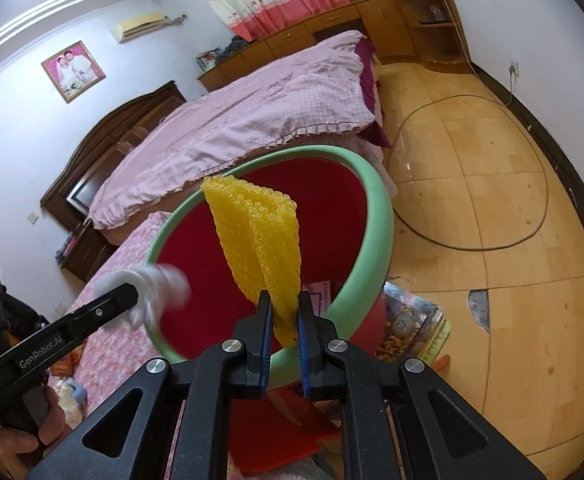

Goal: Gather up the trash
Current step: 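Carry the cloth in the left tool and sponge in the right tool over the bucket, then open the right tool to drop the sponge while the left tool drops the cloth into the bucket, then move both open tools back toward the remaining items on the table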

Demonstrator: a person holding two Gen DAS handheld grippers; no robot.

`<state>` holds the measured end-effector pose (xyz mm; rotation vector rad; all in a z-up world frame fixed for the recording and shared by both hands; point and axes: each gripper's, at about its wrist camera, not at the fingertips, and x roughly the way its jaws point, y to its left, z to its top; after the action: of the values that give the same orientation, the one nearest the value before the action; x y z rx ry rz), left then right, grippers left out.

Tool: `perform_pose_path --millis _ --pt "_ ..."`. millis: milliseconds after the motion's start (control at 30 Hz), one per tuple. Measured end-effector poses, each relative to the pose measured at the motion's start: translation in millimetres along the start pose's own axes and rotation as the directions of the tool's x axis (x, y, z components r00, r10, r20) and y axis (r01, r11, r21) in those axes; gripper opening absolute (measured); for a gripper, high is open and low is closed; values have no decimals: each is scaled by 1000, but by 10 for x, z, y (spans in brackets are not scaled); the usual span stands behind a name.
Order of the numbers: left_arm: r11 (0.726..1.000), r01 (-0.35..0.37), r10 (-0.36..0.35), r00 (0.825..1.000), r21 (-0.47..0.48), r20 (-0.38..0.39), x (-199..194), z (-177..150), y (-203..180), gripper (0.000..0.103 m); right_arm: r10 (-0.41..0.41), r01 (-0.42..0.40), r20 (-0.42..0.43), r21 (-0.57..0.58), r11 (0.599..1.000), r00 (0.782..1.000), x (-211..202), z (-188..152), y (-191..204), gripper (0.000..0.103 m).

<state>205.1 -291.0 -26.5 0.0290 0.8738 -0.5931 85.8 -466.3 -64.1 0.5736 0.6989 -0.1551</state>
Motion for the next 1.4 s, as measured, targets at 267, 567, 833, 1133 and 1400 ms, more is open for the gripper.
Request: perform_pose_path --millis 267,567,833,1133,1400 --pt "1000 -14 14 1000 -17 11 11 -20 77 35 -4 4 -9 -13 1000 1000 67 -11 35 14" --pt "999 -21 22 999 -38 24 -164 -85 143 39 -4 4 -2 1 1000 1000 28 -22 86 25" --pt "997 -44 47 998 -68 52 -428 -185 269 39 11 -11 26 11 1000 1000 -92 -44 136 54" --pt "990 -81 91 992 -115 84 -705 -263 488 41 24 -24 31 4 1000 999 -198 -90 271 60" --pt "976 -138 158 981 -171 109 -943 -324 794 45 42 -41 23 -22 999 999 -225 -141 468 64"
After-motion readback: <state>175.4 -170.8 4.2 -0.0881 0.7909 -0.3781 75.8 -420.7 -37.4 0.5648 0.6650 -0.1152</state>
